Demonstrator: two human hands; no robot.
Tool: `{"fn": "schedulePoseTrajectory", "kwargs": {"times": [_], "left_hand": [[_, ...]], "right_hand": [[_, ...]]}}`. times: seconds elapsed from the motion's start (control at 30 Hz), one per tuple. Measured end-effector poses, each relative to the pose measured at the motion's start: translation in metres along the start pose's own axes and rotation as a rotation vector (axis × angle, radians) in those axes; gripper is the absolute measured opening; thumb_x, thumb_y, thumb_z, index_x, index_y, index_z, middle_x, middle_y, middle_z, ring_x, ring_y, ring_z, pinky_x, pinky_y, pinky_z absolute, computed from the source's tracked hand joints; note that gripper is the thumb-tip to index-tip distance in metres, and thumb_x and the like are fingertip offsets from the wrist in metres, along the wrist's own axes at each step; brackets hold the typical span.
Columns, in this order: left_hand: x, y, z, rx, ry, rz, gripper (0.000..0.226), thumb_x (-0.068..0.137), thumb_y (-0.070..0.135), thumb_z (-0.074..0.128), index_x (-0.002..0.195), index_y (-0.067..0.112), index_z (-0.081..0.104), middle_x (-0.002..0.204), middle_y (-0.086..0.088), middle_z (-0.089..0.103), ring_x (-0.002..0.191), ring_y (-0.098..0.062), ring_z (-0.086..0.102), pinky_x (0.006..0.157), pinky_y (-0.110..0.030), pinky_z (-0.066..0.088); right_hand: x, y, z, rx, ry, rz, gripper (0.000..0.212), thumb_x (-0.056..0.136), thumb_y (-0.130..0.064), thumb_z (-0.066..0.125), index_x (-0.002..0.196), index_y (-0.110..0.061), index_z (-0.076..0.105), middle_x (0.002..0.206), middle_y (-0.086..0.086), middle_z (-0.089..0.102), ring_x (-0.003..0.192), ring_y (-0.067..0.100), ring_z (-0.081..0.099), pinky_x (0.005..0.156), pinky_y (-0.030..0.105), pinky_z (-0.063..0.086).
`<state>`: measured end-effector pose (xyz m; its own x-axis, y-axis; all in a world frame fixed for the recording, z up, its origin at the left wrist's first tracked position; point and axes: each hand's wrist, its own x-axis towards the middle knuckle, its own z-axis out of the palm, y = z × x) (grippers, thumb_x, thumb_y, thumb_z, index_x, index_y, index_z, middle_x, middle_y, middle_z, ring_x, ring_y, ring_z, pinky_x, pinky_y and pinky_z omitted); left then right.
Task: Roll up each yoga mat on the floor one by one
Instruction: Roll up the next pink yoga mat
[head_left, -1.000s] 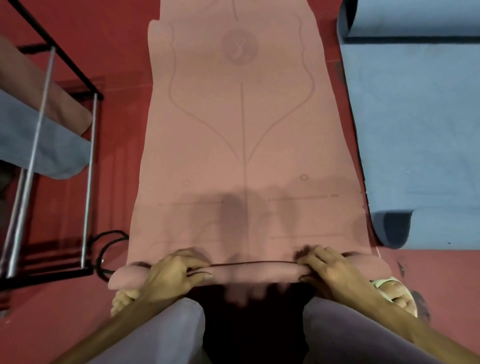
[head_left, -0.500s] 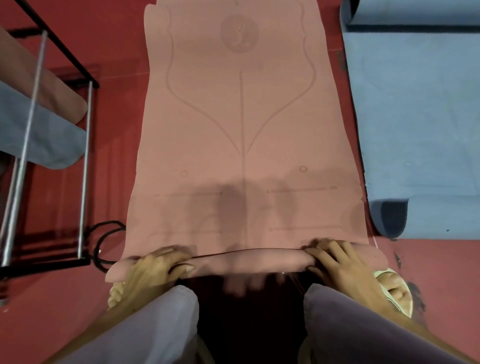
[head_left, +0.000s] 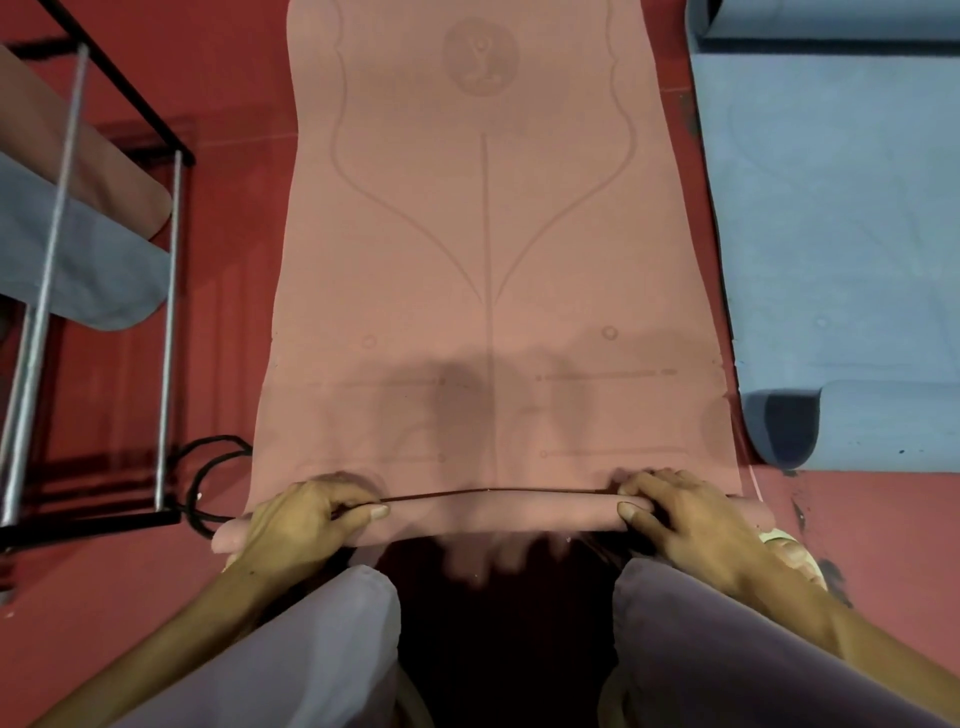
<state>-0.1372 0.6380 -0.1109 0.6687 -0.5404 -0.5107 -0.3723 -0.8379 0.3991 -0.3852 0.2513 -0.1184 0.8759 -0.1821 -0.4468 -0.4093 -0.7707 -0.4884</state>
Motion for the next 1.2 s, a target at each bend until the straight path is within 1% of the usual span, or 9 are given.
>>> {"fn": "schedulePoseTrajectory", "kwargs": {"times": [0.1,0.27,0.37,0.53,0.63,0.73,0.9,1.03,1.2], "left_hand": [[0.008,-0.011,-0.003,-0.199,-0.088,0.019,0.039,0.083,0.079,0.063,0.096,0.044,0.076,0.09,0.026,0.071,0.082,0.003,0.065,0.08,-0.03,0.051],[0.016,-0.022,-0.006,-0.538,-0.251,0.157,0.057,0.088,0.066,0.071,0.085,0.009,0.074,0.073,-0.011,0.059,0.068,-0.011,0.051,0.067,-0.038,0.044],[0.025,-0.021,-0.003,-0.338,-0.26,0.01,0.058,0.08,0.078,0.066,0.072,0.021,0.069,0.06,0.004,0.049,0.058,-0.011,0.048,0.061,-0.034,0.043],[0.027,-0.004,0.0,-0.026,-0.172,-0.14,0.04,0.082,0.076,0.067,0.074,0.037,0.073,0.065,0.019,0.066,0.066,-0.003,0.063,0.071,-0.032,0.052],[0.016,0.001,0.007,0.078,-0.05,-0.141,0.034,0.082,0.073,0.069,0.086,0.039,0.071,0.081,0.022,0.069,0.077,-0.001,0.064,0.07,-0.027,0.048],[0.008,-0.006,0.013,-0.034,0.05,-0.05,0.035,0.081,0.063,0.077,0.104,0.047,0.057,0.1,0.022,0.059,0.09,0.002,0.06,0.073,-0.031,0.047],[0.015,-0.014,0.019,0.004,0.092,0.023,0.038,0.081,0.074,0.068,0.082,0.036,0.063,0.096,0.018,0.061,0.08,-0.002,0.059,0.068,-0.035,0.047],[0.017,-0.027,0.03,0.169,0.336,0.285,0.041,0.086,0.074,0.054,0.077,0.038,0.07,0.084,0.021,0.055,0.083,-0.013,0.055,0.072,-0.037,0.044],[0.013,-0.029,0.027,0.06,0.344,0.509,0.036,0.101,0.056,0.055,0.098,0.029,0.079,0.097,0.016,0.067,0.087,-0.015,0.064,0.08,-0.029,0.05]], "right_hand": [[0.001,0.002,-0.007,0.028,-0.078,0.019,0.022,0.097,-0.063,0.044,0.103,-0.046,0.057,0.105,-0.042,0.05,0.104,0.003,0.05,0.095,0.036,0.039],[0.002,0.002,-0.012,0.159,-0.124,0.112,0.008,0.099,-0.044,0.062,0.093,-0.039,0.064,0.092,-0.02,0.066,0.095,0.003,0.057,0.092,0.04,0.046],[0.014,0.004,-0.011,0.217,-0.204,0.193,0.013,0.097,-0.049,0.064,0.093,-0.036,0.067,0.083,-0.015,0.069,0.082,0.009,0.063,0.084,0.042,0.052],[0.032,0.0,-0.013,0.516,-0.174,0.286,0.024,0.092,-0.012,0.079,0.075,-0.028,0.083,0.073,-0.014,0.074,0.066,-0.001,0.061,0.071,0.019,0.049],[0.022,0.003,-0.005,0.534,-0.142,0.211,0.012,0.096,-0.028,0.076,0.095,-0.038,0.082,0.094,-0.013,0.076,0.085,0.002,0.067,0.086,0.032,0.055],[0.012,0.012,0.005,0.356,-0.02,0.123,0.027,0.089,-0.042,0.076,0.111,-0.053,0.064,0.115,-0.014,0.06,0.104,0.004,0.061,0.095,0.032,0.049],[0.016,0.012,0.004,0.343,0.077,0.062,0.022,0.085,-0.027,0.085,0.09,-0.045,0.072,0.1,-0.012,0.062,0.1,0.005,0.06,0.095,0.038,0.051],[0.012,0.013,0.011,0.075,0.191,0.051,0.009,0.09,-0.054,0.073,0.098,-0.05,0.074,0.099,-0.021,0.056,0.098,0.014,0.045,0.091,0.041,0.046],[0.01,0.007,0.01,-0.101,0.272,-0.04,0.053,0.096,-0.077,0.037,0.102,-0.045,0.079,0.096,-0.022,0.056,0.088,0.013,0.054,0.073,0.038,0.05]]}}
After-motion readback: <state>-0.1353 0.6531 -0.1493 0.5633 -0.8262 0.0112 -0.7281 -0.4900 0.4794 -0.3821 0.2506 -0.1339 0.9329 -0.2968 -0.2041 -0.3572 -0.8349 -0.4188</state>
